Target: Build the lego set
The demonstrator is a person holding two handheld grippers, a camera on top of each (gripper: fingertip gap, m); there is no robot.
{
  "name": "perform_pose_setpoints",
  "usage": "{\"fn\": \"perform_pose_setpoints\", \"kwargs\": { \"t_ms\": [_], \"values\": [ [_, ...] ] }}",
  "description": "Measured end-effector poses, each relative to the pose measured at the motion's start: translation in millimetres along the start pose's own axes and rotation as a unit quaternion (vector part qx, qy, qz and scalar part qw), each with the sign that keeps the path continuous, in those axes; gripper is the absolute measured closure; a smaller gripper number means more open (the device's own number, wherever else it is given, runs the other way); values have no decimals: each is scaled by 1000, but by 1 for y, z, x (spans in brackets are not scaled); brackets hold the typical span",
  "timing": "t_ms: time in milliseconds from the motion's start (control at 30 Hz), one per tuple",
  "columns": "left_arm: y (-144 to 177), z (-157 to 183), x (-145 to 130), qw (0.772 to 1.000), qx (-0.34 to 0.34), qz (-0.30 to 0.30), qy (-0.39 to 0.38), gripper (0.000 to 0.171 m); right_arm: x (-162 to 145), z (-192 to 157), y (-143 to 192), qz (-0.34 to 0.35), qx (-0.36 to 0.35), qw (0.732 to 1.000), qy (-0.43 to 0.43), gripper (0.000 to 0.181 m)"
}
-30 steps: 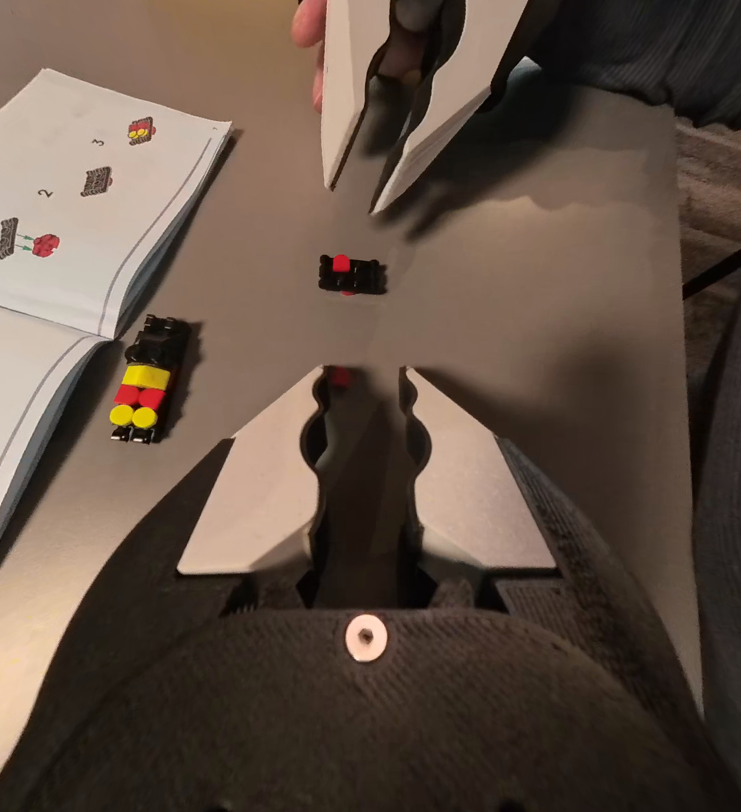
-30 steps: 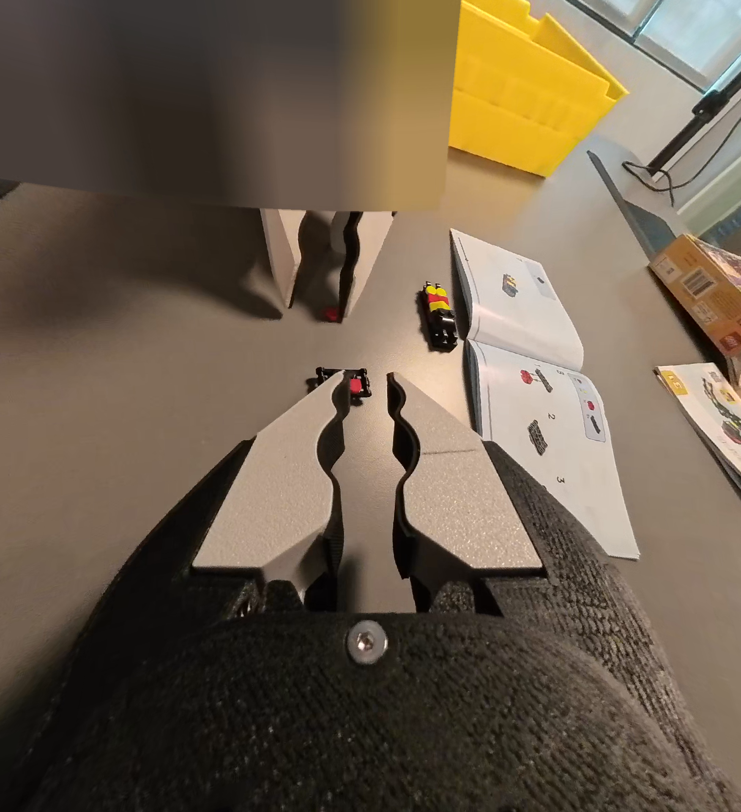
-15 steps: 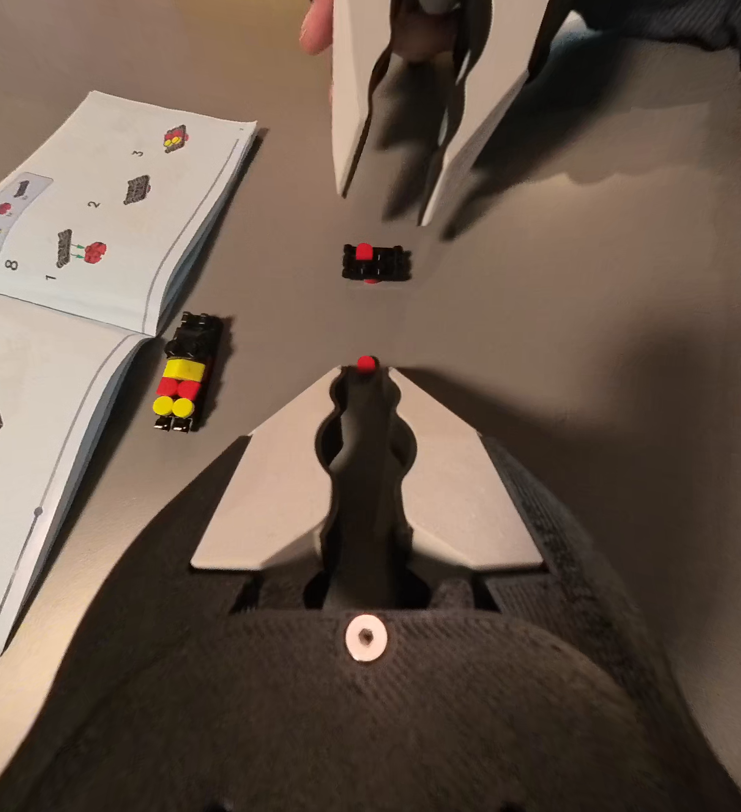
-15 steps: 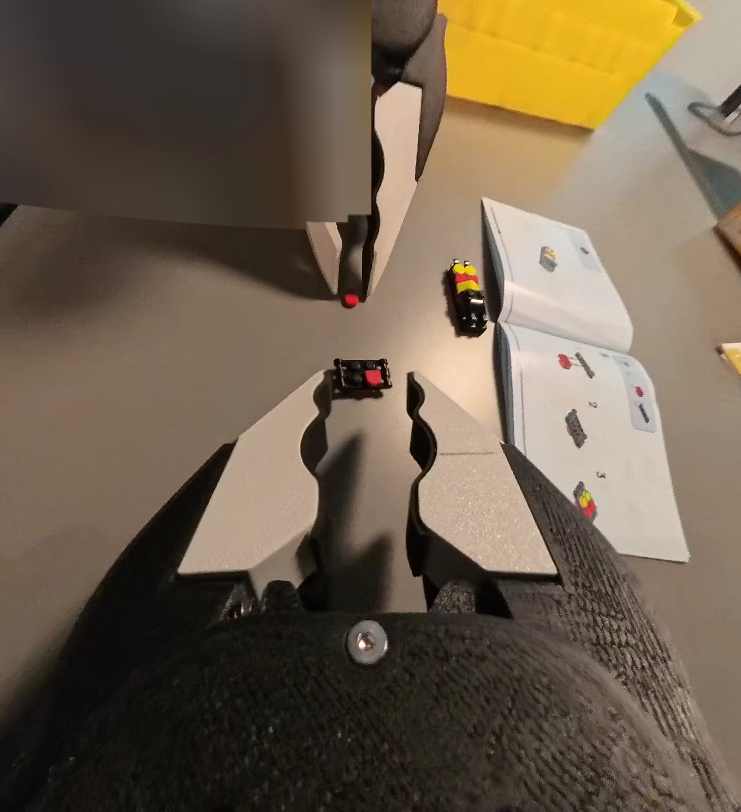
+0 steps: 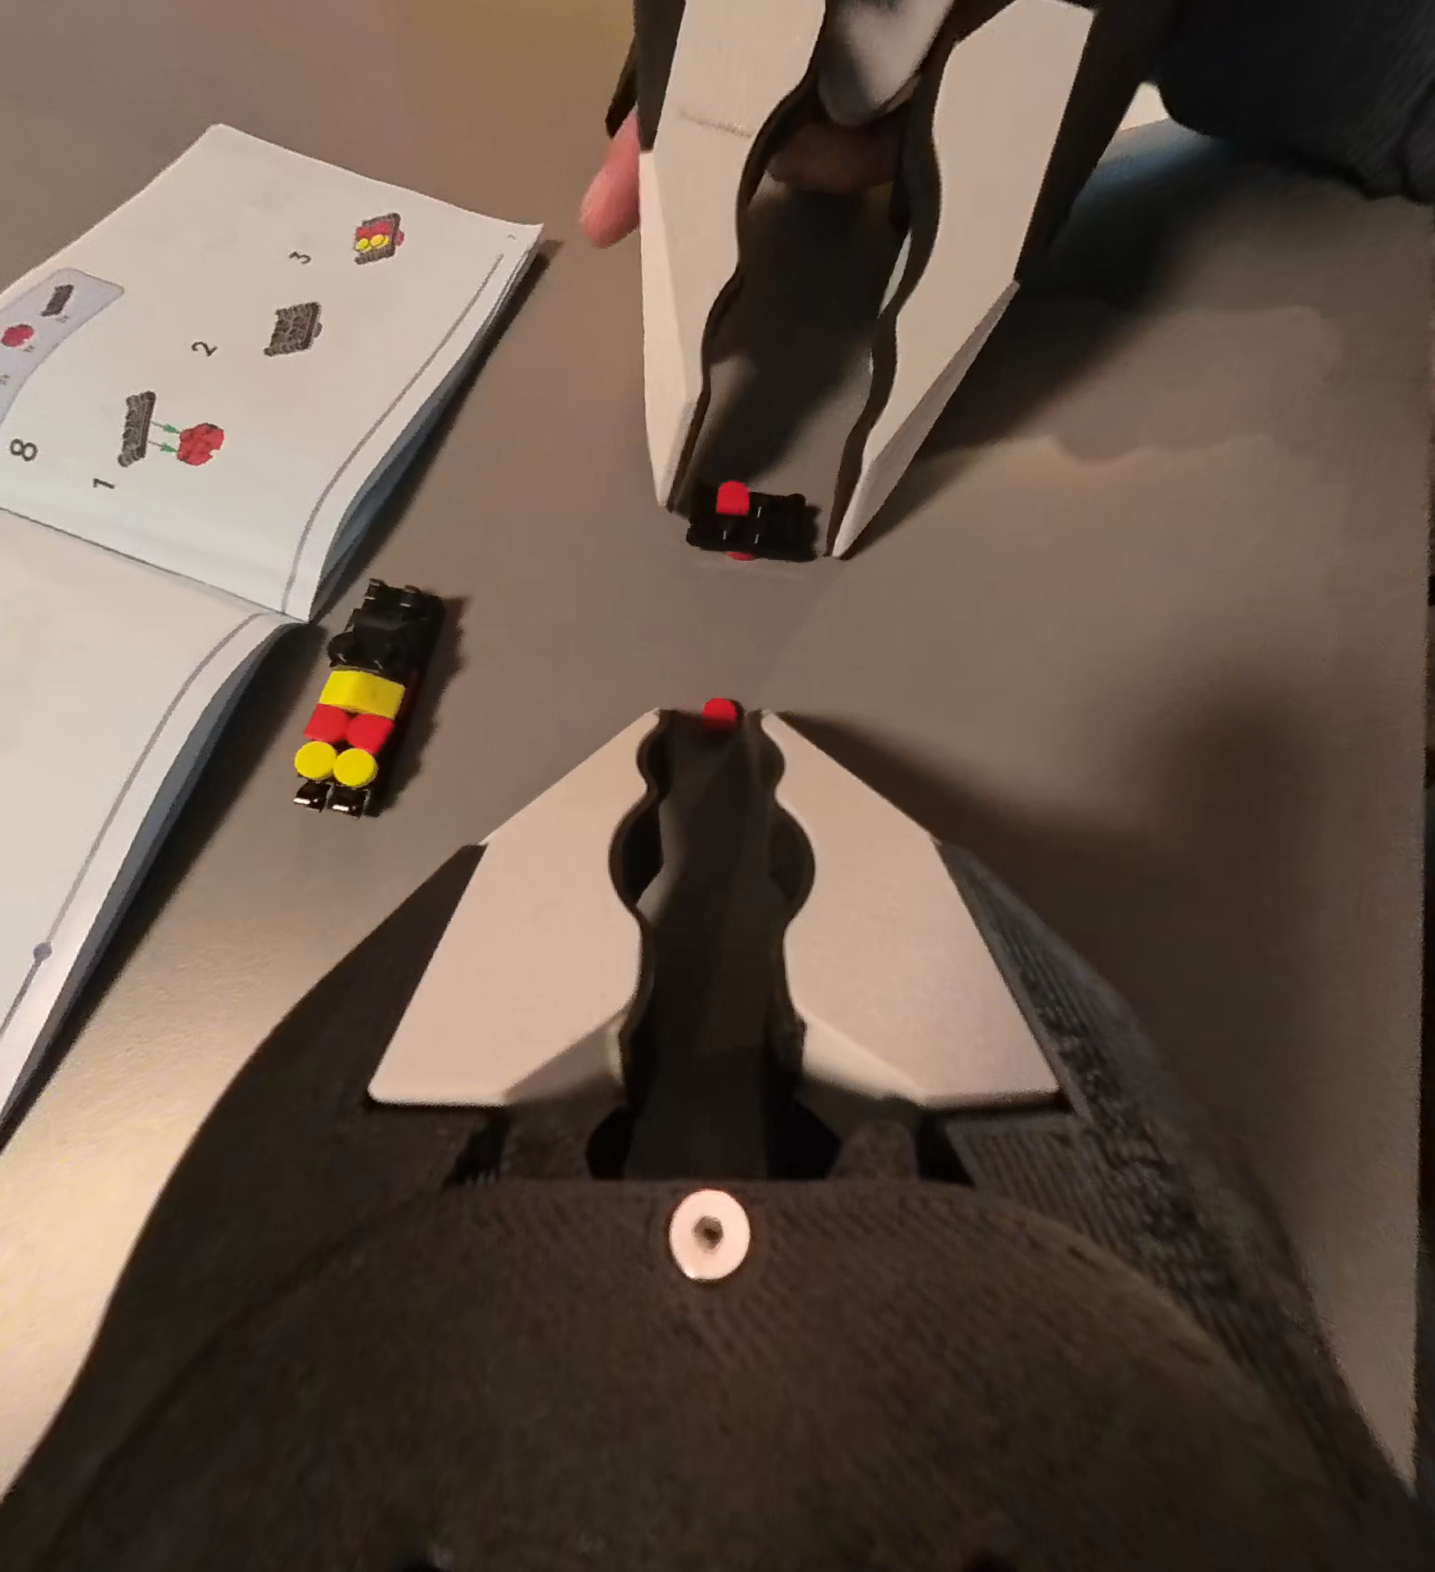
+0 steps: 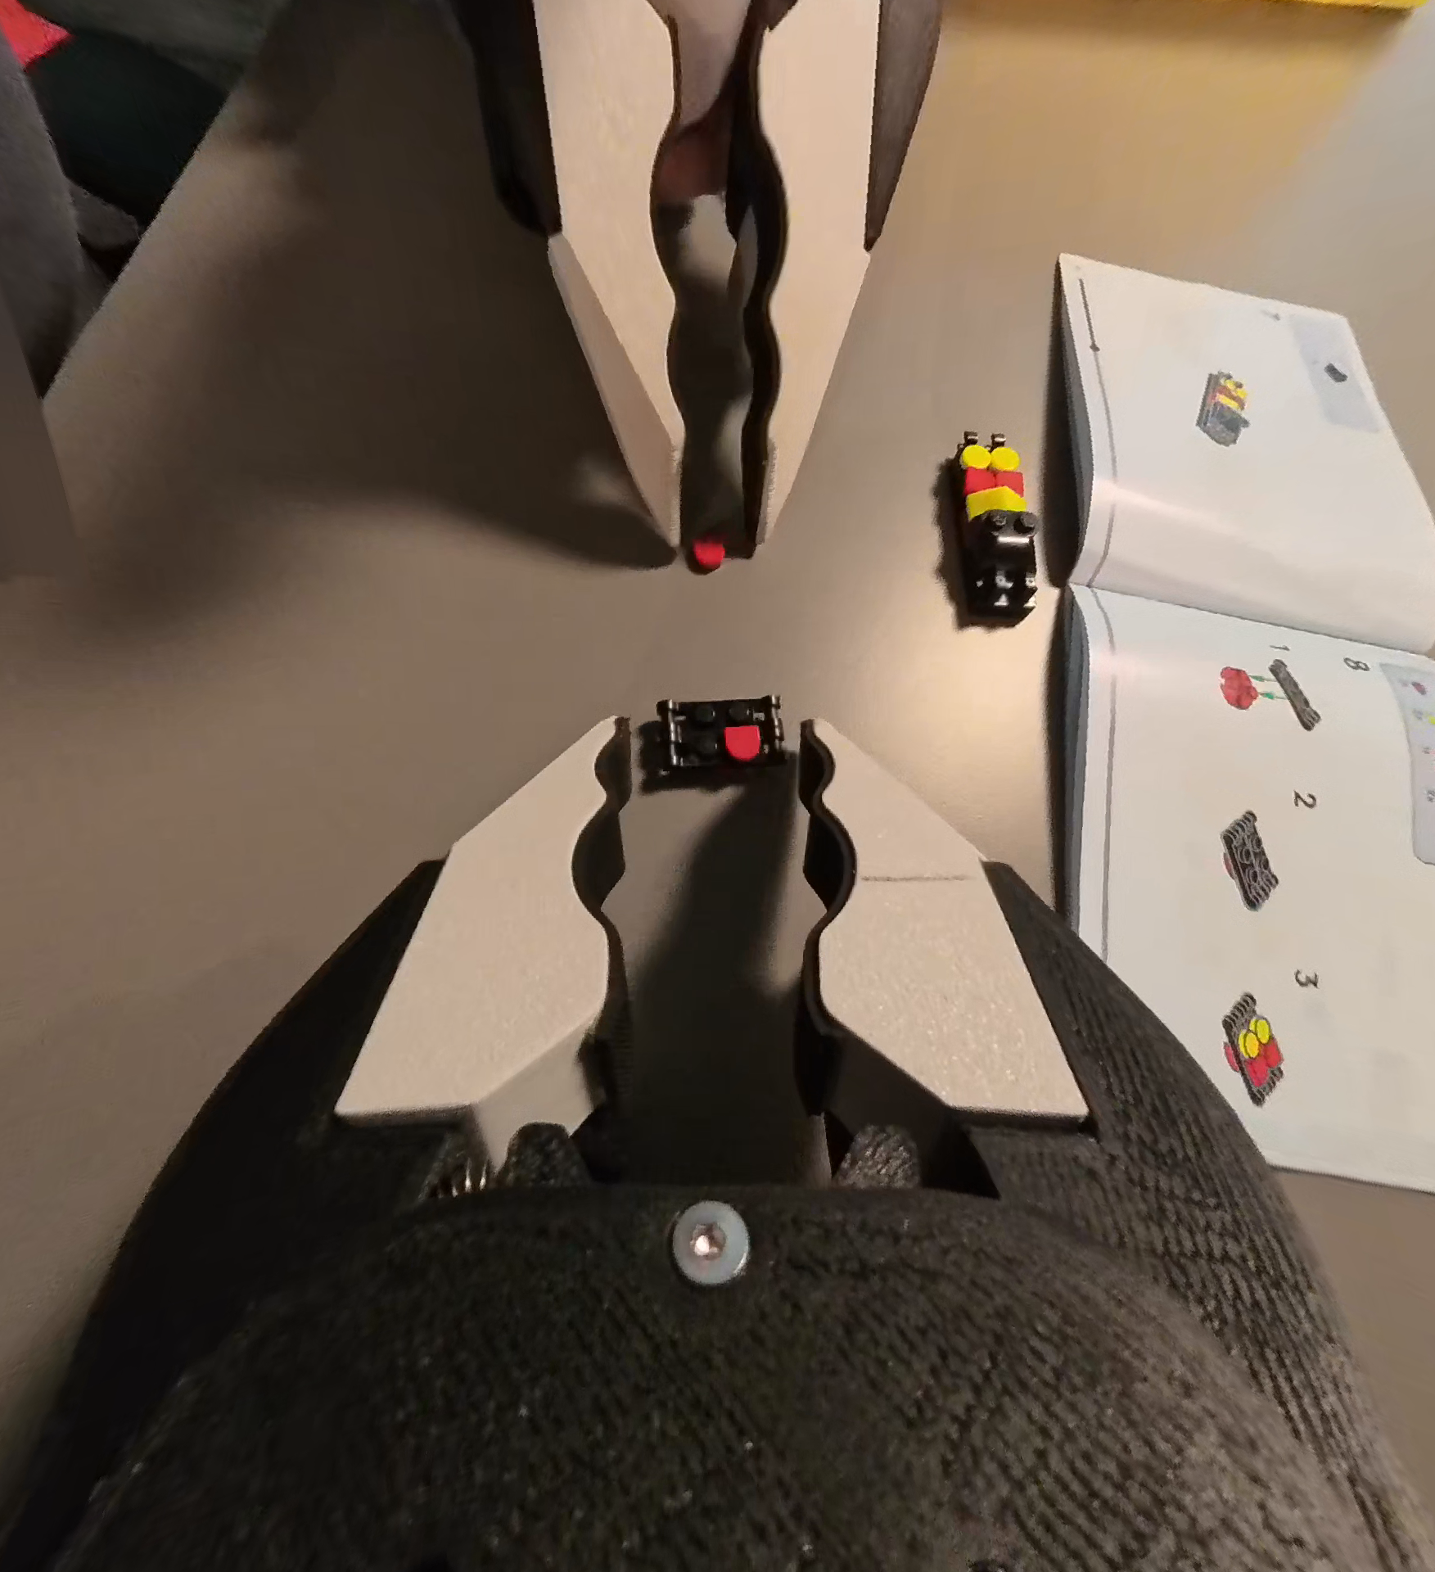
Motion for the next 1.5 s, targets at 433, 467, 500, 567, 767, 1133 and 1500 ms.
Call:
{"fn": "perform_pose_setpoints", "kwargs": {
  "t_ms": [433,467,500,567,767,1133,1500],
  "values": [
    [-3,4,1,999,-16,-3,-44,151,0,-2,-1,-1,13,1000,2,153],
    [-3,3,0,999,-18,-3,-50,153,0,-2,0,-1,12,1000,3,153],
    [-3,3,0,998,-22,-3,-55,153,0,-2,0,-1,11,1000,4,153],
    [-3,1,1,998,-28,-3,-59,156,0,-2,0,-1,11,1000,5,153],
    [-4,-1,1,997,-35,-3,-63,159,0,-3,0,-1,10,1000,9,153],
    [-11,2,8,992,17,11,-123,164,0,-2,0,-2,9,1000,5,153],
    [-26,10,31,994,0,60,-90,164,0,-2,0,-1,5,1000,11,153]
  ]
}}
Point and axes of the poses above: each gripper's, where its closed fingertips meet, y back along the fingers, x out of its top, z = x × y across the jaws, the point moved 6 cm from there along y, back along the fingers, and after that the axes turned 5 degrees about z, right-handed, at the moved point
